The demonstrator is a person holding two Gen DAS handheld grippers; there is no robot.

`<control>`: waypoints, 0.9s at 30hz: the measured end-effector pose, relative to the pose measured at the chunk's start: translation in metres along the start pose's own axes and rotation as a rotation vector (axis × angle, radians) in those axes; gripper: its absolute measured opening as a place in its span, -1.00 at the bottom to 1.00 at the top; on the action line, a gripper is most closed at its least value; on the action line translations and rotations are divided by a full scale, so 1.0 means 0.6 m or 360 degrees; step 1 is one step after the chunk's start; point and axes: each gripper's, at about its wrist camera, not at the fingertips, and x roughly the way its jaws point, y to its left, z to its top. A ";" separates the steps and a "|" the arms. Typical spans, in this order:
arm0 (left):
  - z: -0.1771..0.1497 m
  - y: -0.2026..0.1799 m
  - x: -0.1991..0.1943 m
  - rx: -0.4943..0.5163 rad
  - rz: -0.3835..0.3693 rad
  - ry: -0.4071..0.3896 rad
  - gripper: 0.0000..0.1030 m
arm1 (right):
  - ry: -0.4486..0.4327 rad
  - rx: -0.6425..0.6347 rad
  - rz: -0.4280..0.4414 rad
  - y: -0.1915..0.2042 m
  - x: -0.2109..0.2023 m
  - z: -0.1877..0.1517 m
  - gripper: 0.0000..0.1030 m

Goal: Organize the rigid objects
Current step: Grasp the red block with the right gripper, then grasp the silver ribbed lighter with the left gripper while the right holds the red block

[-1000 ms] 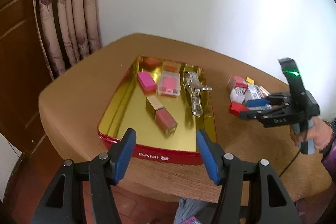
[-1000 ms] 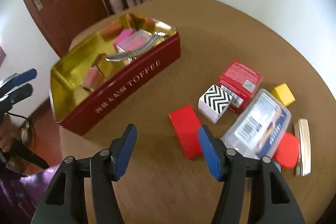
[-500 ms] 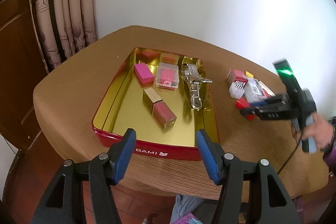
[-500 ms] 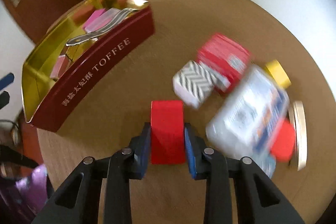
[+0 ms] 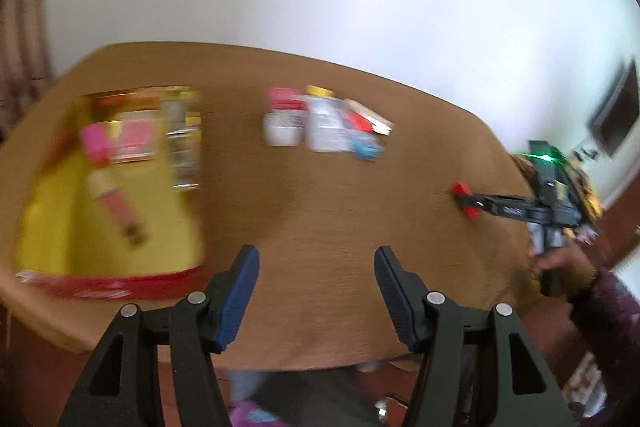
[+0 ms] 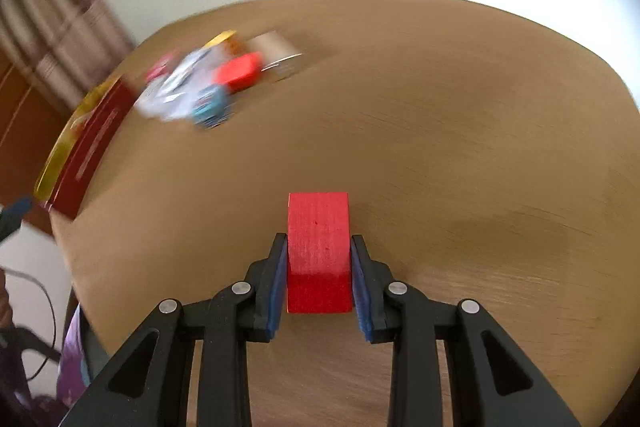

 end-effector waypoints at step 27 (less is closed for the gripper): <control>0.345 -0.171 0.329 -0.0120 -0.0062 0.0542 0.21 | -0.0224 0.0085 0.0123 -0.044 0.002 -0.023 -0.46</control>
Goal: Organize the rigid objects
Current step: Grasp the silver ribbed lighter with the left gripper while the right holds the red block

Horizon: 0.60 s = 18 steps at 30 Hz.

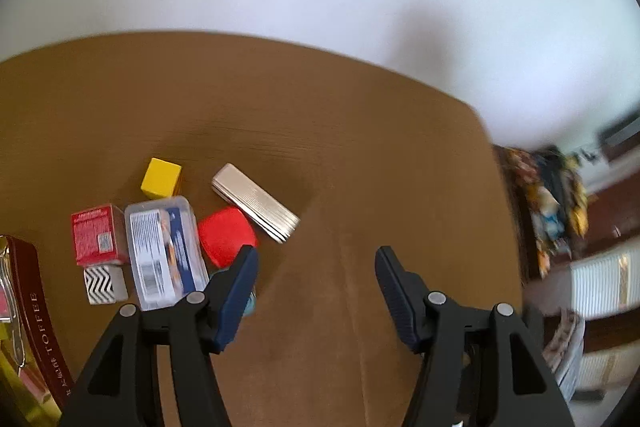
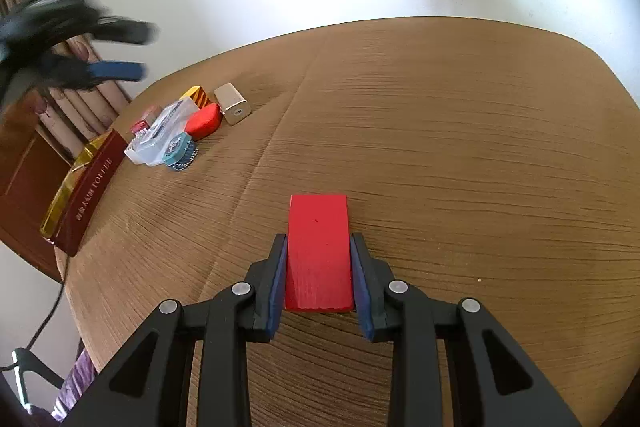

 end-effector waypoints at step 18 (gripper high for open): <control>0.072 0.032 0.153 -0.0228 0.0320 0.0273 0.21 | -0.0003 0.0110 0.0237 -0.021 -0.004 0.005 -0.45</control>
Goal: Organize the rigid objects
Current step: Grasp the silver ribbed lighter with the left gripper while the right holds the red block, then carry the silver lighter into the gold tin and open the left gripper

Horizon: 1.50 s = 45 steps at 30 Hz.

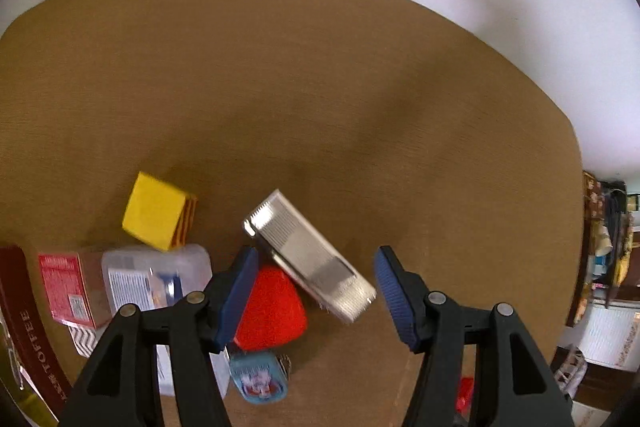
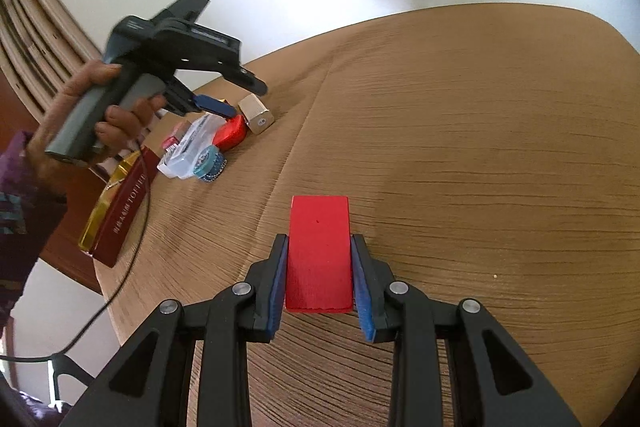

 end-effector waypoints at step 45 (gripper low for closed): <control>-0.406 0.545 -0.308 -0.0403 -0.0045 -0.0664 -0.41 | 0.0036 0.0371 0.0003 -0.016 0.006 0.000 -0.44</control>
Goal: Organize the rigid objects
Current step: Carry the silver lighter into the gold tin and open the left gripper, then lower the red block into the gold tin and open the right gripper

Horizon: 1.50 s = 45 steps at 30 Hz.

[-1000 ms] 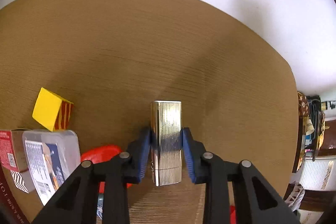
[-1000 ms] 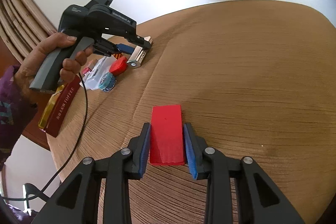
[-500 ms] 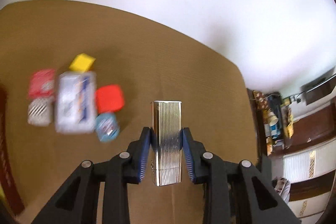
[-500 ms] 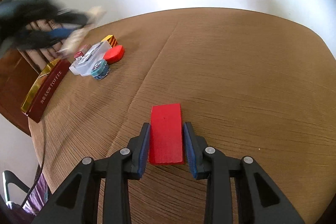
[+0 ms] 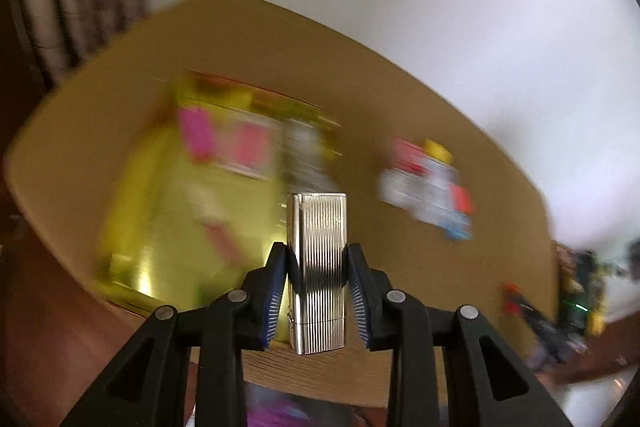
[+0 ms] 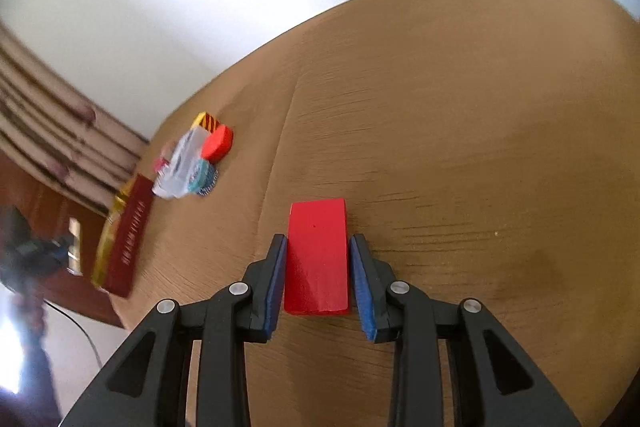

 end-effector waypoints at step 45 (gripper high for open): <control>-0.182 0.034 -0.049 0.0046 0.0419 -0.0422 0.21 | 0.0231 -0.0012 0.0604 0.276 0.034 0.033 -0.43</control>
